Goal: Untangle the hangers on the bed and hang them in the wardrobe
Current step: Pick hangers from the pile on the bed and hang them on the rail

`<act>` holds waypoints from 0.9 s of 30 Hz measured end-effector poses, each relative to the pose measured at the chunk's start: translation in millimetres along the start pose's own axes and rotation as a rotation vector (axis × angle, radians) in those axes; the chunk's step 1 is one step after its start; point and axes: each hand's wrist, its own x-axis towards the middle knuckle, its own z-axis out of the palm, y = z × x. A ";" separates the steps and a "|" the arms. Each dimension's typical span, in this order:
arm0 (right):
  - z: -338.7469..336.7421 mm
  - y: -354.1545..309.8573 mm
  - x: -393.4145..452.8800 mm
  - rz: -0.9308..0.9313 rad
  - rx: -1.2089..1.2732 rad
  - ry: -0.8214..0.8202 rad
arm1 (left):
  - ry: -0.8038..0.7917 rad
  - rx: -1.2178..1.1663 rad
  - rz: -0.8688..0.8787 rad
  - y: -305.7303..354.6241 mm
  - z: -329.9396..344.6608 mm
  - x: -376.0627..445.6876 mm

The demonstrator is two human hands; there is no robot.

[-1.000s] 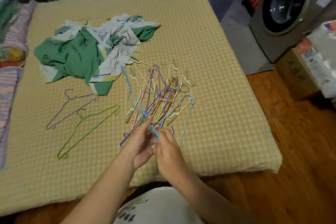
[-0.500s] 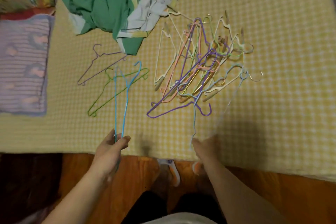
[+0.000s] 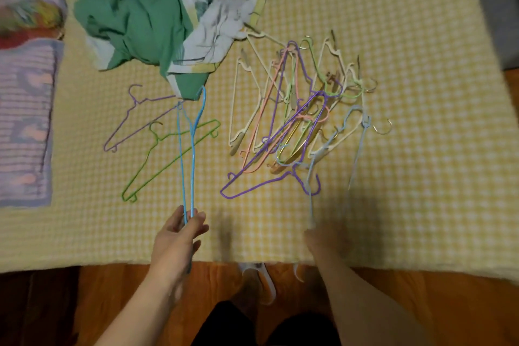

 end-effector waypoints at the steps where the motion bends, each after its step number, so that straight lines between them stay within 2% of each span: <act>1: -11.2 9.8 -8.8 -0.031 -0.007 -0.014 | -0.024 0.002 0.019 5.1 1.3 -1.9; 4: -39.4 36.5 -29.8 -0.127 -0.099 -0.035 | -0.120 0.027 0.083 26.7 8.5 -9.4; 7: -64.5 37.0 -47.4 -0.070 0.056 0.021 | -0.231 0.044 0.133 46.7 17.7 -7.3; 11: -89.1 1.9 -78.4 -0.037 0.229 0.140 | -0.382 0.090 0.202 72.7 20.3 8.3; 16: -76.6 -26.8 -110.9 0.068 0.479 0.169 | -0.526 0.170 0.284 102.3 -6.4 32.3; 21: -38.1 -28.1 -177.6 0.255 0.710 0.231 | -0.619 0.277 0.369 115.7 -73.8 41.9; 24: -26.6 -20.1 -207.3 0.222 0.942 0.314 | -0.718 0.385 0.438 126.5 -84.1 31.6; 27: -26.6 -2.4 -229.8 0.170 1.236 0.382 | -0.865 0.499 0.476 128.4 -67.0 9.5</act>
